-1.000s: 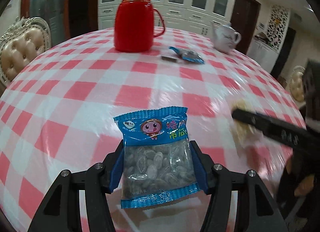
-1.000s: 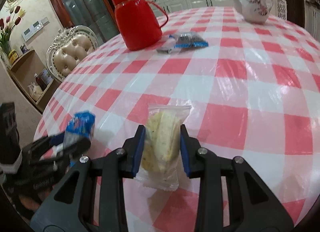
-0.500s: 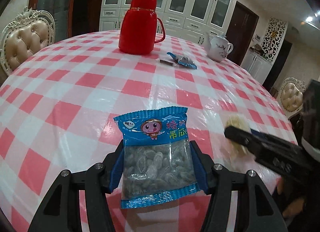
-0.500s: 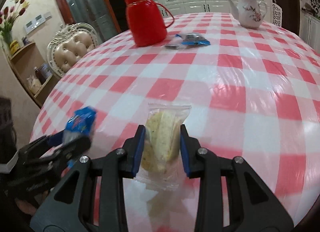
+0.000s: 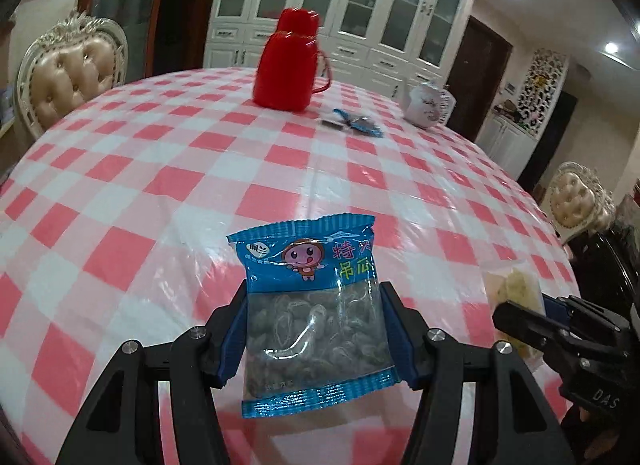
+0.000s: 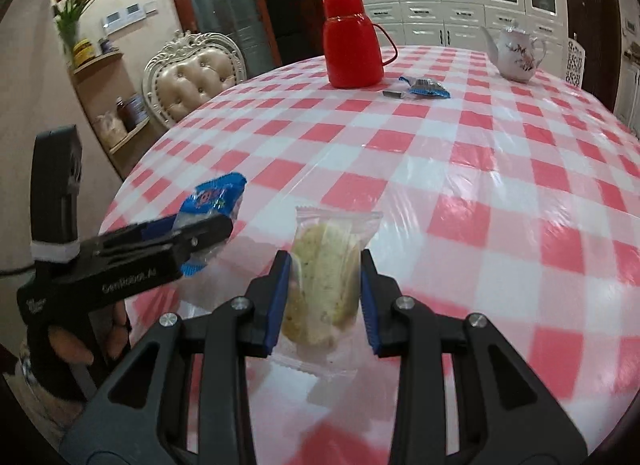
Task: Organize snacks
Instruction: 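Carry the cake bar and blue seed packet over the purple-rimmed bin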
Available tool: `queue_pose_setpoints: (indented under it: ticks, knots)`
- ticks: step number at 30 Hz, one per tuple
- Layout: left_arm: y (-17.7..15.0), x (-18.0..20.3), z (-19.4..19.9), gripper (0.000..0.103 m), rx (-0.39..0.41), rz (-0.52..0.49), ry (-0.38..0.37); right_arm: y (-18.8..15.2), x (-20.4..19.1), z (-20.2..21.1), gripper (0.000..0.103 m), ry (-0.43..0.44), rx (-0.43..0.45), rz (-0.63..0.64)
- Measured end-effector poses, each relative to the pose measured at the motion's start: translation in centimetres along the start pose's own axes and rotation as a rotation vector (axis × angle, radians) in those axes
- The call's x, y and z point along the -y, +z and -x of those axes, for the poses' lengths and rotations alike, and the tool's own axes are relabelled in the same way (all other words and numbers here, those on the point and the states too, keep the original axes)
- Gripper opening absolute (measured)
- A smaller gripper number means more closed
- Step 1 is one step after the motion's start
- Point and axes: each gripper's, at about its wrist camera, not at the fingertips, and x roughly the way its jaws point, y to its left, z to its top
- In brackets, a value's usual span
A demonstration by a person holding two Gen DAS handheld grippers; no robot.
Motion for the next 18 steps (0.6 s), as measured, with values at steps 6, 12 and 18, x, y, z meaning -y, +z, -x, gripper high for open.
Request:
queue_pose_setpoints:
  ticks: [6, 12, 18]
  knots:
    - [-2.1, 3.3, 1.6, 0.061, -0.019, -0.084, -0.069, -2.9, -0.3, 3.5, 0.037, -0.046, -0.051, 0.065]
    - [-5.0, 8.6, 1.0, 0.061, -0.100, -0.218, -0.180, -6.0, 2.9, 7.1, 0.037, -0.115, -0.137, 0.048]
    - [-7.8, 15.7, 2.2, 0.061, -0.144, -0.421, -0.316, -10.1, 6.9, 12.5, 0.037, -0.221, -0.238, -0.017]
